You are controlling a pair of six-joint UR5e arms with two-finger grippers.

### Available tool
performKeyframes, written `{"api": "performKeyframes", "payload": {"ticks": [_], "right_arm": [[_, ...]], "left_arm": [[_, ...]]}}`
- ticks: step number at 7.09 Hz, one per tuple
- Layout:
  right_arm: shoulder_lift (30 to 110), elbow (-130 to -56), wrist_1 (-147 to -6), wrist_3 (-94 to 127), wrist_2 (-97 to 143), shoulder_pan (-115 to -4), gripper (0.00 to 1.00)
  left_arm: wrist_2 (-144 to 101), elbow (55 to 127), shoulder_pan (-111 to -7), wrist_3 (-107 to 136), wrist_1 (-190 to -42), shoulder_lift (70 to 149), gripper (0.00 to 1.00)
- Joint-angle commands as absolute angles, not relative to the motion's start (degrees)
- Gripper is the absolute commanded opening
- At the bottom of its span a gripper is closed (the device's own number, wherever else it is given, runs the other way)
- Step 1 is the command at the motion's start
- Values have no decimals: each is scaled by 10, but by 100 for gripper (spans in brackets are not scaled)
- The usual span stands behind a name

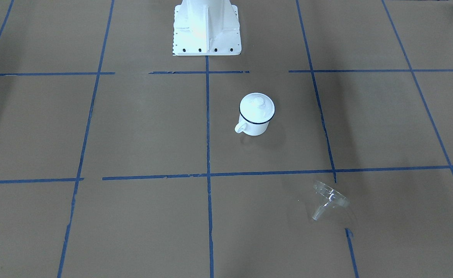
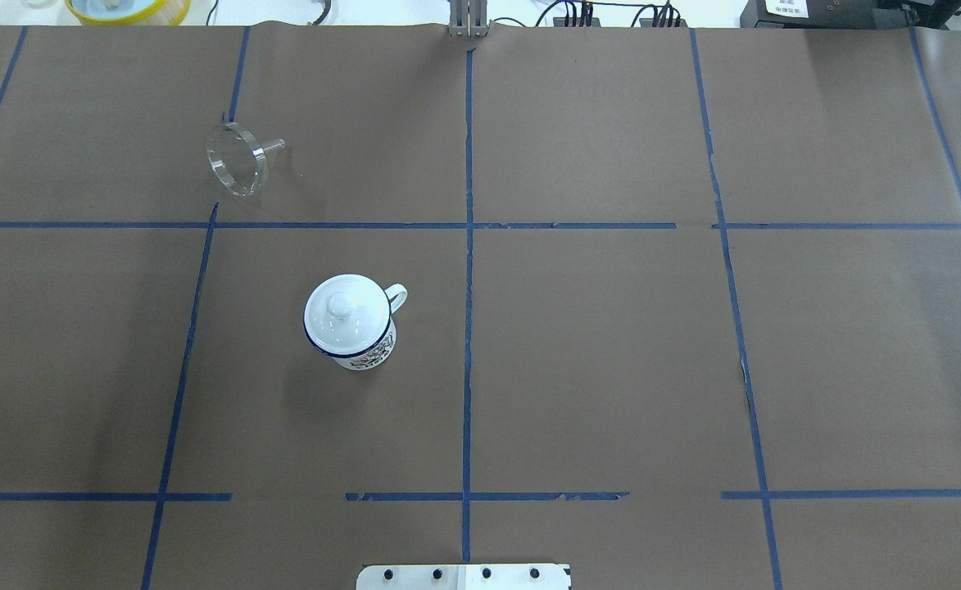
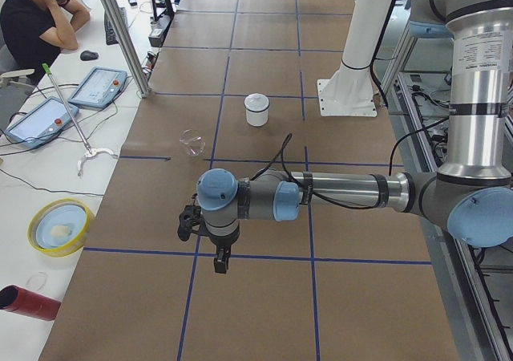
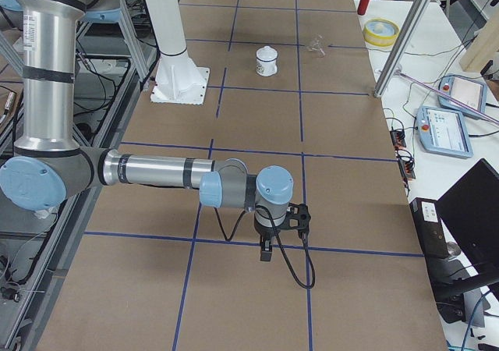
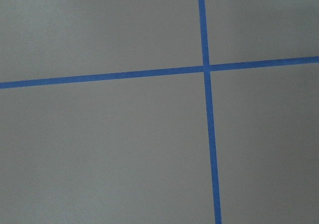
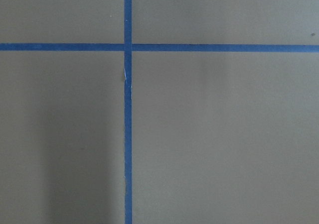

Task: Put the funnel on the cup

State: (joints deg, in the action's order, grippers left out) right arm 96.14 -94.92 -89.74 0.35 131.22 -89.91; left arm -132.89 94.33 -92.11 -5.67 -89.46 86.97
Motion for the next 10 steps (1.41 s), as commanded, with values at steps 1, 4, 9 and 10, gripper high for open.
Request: {"api": "performKeyframes", "payload": {"ticks": [1,4,9,10], "right_arm": [[962,-949,-897,4,1312,-899,100],[962,-949,-897,4,1312,-899,100],[962,-949,-897,4,1312,-899,100],[962,-949,-897,4,1312,-899,100]], "left_arm": [[-1329,942,-921,-61,-895,868,100],[-1329,933,-921,-61,-896,877,100],[-1328,1040,-888,-50,-833,993,100],[-1328,1042,-854,4,-824,1024,100]]}}
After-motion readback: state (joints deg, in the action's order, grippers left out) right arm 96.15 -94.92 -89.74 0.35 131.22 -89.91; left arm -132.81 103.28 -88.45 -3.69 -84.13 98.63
